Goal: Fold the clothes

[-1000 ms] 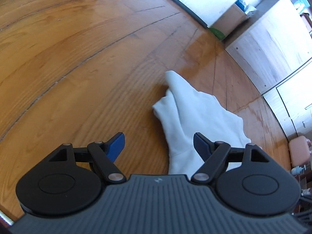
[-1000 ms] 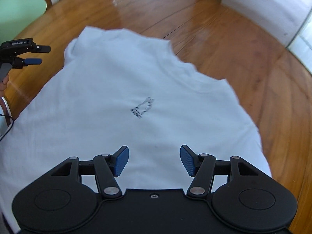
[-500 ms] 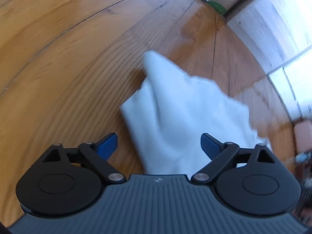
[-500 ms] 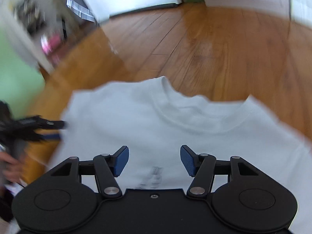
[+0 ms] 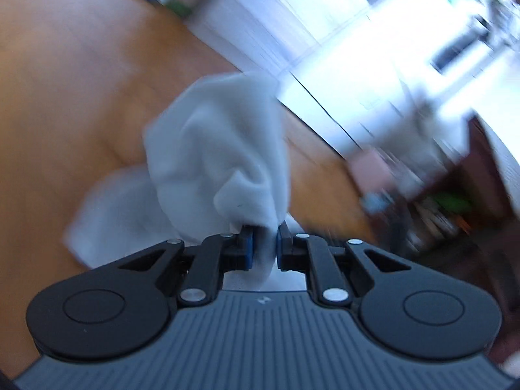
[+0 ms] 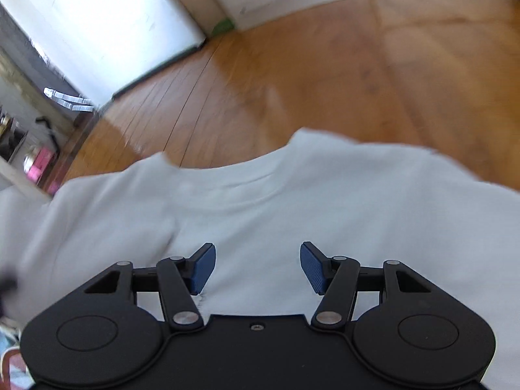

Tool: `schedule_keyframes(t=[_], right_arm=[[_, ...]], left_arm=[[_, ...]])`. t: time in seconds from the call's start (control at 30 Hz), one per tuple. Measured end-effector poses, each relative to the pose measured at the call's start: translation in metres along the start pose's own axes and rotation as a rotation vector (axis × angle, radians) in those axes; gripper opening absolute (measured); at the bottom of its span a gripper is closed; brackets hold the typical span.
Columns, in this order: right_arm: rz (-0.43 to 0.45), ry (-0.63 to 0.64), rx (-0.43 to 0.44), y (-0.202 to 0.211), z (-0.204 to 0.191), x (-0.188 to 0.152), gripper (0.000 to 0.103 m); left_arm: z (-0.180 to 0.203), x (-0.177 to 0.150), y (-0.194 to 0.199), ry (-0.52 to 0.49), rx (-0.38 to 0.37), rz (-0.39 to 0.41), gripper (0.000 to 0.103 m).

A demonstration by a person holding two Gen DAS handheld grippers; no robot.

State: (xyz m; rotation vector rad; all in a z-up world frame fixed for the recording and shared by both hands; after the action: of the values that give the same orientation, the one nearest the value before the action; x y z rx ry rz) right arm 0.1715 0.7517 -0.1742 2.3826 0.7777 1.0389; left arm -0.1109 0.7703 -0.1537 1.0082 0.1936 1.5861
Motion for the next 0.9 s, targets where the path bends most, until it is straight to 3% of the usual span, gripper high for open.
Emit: schedule_keyframes(t=[0.03,0.1,0.2,0.23,0.3,0.33,0.4,0.47,0.53,0.6,0.73,0.8,0.87,0.9], right_arm=[[0.025,-0.019,0.006,0.011,0.003,0.001,0.063],[0.062,-0.049,0.024,0.029,0.006,0.001,0.063],[0.090,-0.024,0.040,0.044,0.000,-0.004,0.063],[0.083,0.003,0.050,0.047,-0.007,-0.007,0.063],[0.080,0.086,0.083,0.051,-0.028,-0.014,0.063],[0.083,0.130,0.108,0.053,-0.039,-0.015,0.063],[0.065,0.211,0.157,0.049,-0.062,-0.018,0.063],[0.004,0.272,0.176,0.036,-0.077,-0.021,0.063],[-0.056,0.347,0.139,0.015,-0.085,-0.024,0.063],[-0.110,0.405,0.084,-0.003,-0.089,-0.031,0.063],[-0.250,0.479,0.113,-0.019,-0.107,-0.064,0.065],[-0.253,0.550,0.110,-0.029,-0.116,-0.073,0.067],[-0.249,0.596,0.038,-0.046,-0.113,-0.073,0.066],[-0.235,0.613,-0.004,-0.054,-0.110,-0.070,0.060]], left_arm=[[0.005,-0.023,-0.014,0.006,-0.008,-0.060,0.013],[0.000,-0.068,-0.049,0.010,0.077,-0.194,0.014],[0.003,-0.095,-0.064,-0.042,0.084,-0.286,0.016],[0.008,-0.092,-0.058,-0.062,0.056,-0.265,0.021],[0.015,-0.081,-0.042,-0.098,0.003,-0.213,0.046],[0.018,-0.076,-0.034,-0.108,-0.020,-0.190,0.050],[0.020,-0.065,-0.020,-0.111,-0.060,-0.149,0.051],[0.017,-0.058,-0.009,-0.122,-0.038,-0.098,0.054],[0.013,-0.046,-0.011,-0.170,0.061,-0.026,0.054],[0.001,-0.040,-0.011,-0.194,0.155,-0.004,0.054],[-0.027,-0.022,-0.014,-0.026,0.137,-0.008,0.055],[-0.041,-0.020,-0.016,0.033,0.121,-0.019,0.055],[-0.053,-0.021,-0.015,0.042,0.127,-0.033,0.055],[-0.056,-0.020,-0.014,0.057,0.136,-0.036,0.055]])
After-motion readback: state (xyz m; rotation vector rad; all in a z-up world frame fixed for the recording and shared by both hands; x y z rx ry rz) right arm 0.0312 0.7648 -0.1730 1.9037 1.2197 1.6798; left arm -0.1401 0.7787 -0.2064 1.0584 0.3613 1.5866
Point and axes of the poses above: each gripper's, at about its wrist camera, not at the fingertips, and y roughly against the way its jaws point, z to its right, x to its top, the point moved 7 cm from there along -y, roughly the way its jaws point, and after that the axes turned 13 degrees about x, right-handed, at the moved point
